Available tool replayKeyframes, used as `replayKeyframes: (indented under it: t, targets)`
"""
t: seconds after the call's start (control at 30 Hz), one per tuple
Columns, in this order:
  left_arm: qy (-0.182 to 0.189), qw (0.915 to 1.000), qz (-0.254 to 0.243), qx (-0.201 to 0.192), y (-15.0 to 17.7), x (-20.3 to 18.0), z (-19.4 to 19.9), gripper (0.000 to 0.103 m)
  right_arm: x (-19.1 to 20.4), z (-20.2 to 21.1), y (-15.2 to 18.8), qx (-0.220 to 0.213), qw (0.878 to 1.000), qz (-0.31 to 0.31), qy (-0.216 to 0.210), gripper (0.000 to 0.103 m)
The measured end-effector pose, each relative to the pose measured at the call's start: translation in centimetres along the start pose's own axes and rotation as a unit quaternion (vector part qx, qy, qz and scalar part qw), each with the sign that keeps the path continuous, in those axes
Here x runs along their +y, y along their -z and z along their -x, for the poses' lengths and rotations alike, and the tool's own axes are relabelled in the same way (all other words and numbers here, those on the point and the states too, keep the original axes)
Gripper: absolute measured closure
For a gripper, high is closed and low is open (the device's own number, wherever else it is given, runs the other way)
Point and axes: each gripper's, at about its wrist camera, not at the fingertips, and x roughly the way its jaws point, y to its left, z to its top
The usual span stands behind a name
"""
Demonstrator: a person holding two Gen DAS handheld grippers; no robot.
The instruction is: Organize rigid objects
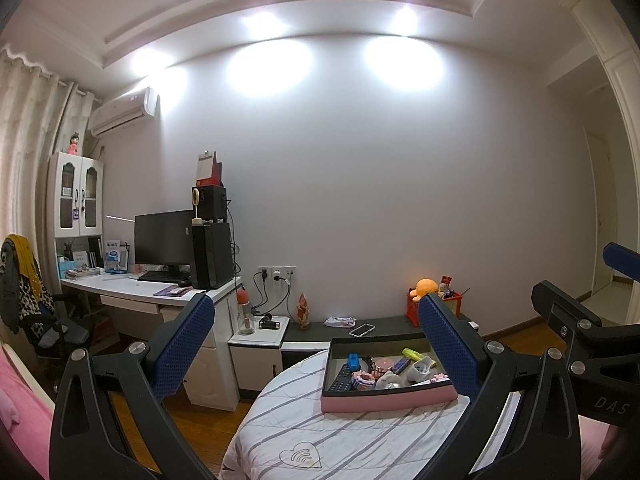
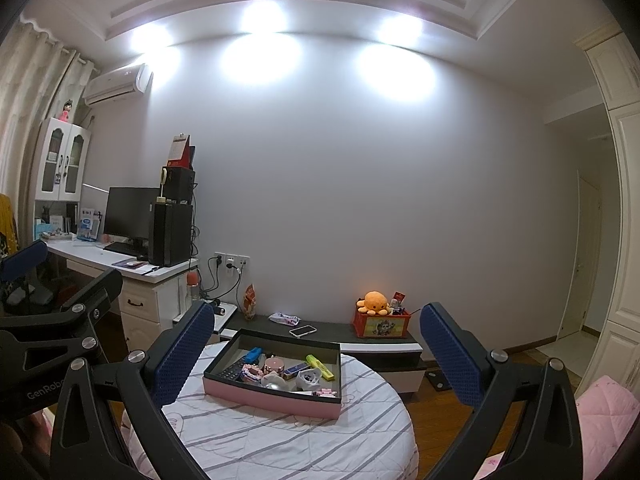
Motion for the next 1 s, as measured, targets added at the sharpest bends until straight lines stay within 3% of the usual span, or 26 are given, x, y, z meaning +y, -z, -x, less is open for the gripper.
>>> replayKeyframes:
  t: [1.0]
  targets:
    - [0.014,0.9998,-0.009,0.007,0.45,-0.68,-0.83,0.0,-0.81,-0.48,0.55,0.009,1.0,0.0,0.012,0.0]
